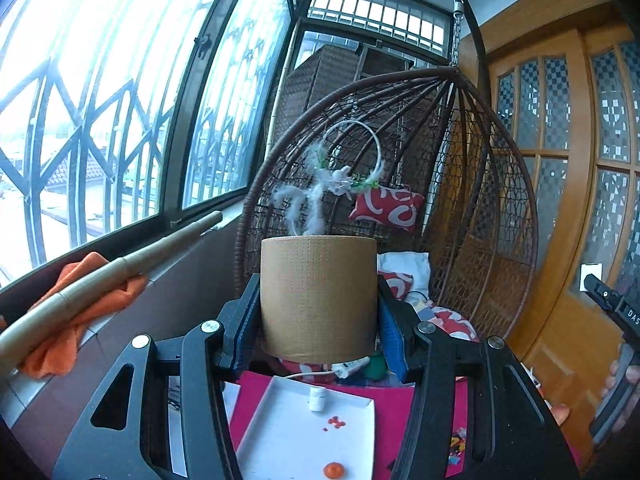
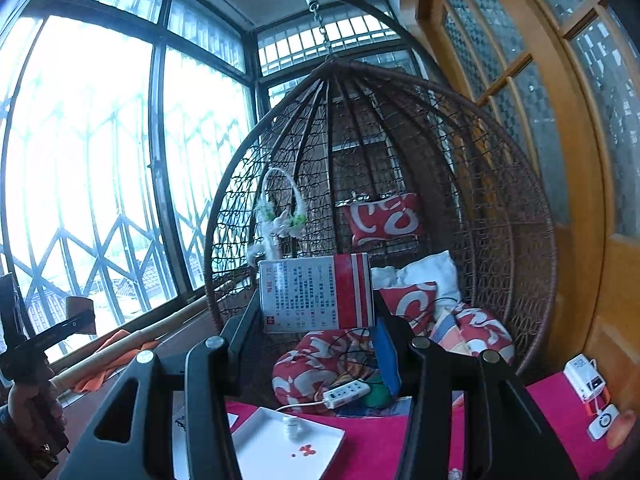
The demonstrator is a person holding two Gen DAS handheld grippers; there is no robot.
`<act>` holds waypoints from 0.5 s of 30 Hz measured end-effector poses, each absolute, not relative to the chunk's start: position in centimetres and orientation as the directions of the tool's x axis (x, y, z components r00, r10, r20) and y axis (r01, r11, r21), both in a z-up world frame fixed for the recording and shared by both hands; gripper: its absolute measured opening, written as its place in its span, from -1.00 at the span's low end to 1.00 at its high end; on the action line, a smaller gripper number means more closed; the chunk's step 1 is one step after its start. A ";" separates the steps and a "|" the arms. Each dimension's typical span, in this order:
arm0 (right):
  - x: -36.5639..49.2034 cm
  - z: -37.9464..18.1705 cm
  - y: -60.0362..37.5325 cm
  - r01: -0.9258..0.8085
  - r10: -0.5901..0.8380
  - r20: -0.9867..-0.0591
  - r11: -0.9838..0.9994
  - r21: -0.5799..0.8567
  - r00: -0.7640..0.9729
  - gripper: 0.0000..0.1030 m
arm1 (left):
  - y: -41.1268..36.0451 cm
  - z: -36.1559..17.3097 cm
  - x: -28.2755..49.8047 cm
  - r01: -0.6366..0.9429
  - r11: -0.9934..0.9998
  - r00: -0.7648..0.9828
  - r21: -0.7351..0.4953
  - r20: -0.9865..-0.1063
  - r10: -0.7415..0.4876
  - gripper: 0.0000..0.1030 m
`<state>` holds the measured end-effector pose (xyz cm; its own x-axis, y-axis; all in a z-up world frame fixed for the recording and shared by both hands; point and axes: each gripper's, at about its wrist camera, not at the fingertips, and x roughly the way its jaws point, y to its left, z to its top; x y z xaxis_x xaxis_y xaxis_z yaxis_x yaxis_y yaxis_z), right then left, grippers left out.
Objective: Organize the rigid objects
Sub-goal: 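Lift and carry the tape roll and medicine box with both tools toward the tray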
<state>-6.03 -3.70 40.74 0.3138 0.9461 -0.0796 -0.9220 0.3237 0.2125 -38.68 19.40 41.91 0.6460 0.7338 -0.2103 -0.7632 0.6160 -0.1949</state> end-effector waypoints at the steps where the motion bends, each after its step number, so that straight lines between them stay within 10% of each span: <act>1: -6.2 40.7 -3.5 -0.922 0.947 -0.080 0.321 0.215 0.311 -0.06 | 19.6 41.9 -39.0 -0.763 0.616 0.646 -0.193 -0.212 0.734 0.01; 15: -9.5 36.9 3.6 -0.930 0.961 -0.192 0.249 0.272 0.201 -0.06 | 25.1 38.0 -37.0 -0.692 0.698 0.707 -0.186 -0.370 0.602 0.01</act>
